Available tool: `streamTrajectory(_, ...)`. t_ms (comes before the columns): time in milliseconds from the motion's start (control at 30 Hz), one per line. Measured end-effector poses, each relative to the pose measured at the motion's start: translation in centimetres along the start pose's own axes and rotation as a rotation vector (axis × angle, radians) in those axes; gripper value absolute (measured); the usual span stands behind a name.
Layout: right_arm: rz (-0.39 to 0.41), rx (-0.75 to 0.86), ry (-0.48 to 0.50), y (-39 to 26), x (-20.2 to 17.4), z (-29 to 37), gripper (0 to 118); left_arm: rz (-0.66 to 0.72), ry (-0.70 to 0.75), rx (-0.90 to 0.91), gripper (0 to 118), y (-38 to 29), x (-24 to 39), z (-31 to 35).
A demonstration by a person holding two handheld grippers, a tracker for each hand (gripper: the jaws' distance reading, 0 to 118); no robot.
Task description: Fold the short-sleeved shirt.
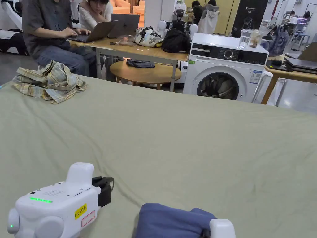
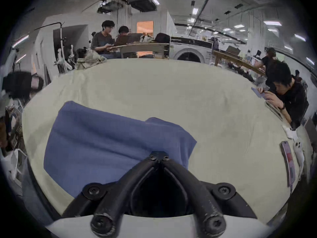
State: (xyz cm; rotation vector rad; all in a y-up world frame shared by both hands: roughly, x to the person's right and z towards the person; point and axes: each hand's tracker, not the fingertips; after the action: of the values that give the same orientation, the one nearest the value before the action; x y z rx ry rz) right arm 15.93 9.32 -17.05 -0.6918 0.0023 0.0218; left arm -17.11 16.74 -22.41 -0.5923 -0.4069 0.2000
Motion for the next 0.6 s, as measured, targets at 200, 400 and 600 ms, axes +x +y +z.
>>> streamTrajectory(200, 0.001, -0.008, 0.013, 0.2, 0.2, 0.1, 0, 0.275, -0.327, -0.417, 63, -1.8, -4.0, -3.7)
streamTrajectory(400, -0.019, -0.012, 0.026, 0.1, 0.5, 0.2, 0, 0.398, -0.493, -0.465, 68, -4.0, -5.5, -7.1)
streamTrajectory(600, -0.027, -0.013, 0.029, 0.1, 0.6, 0.2, 0, 0.449, -0.650, -0.472, 67, -5.5, -4.2, -11.7)
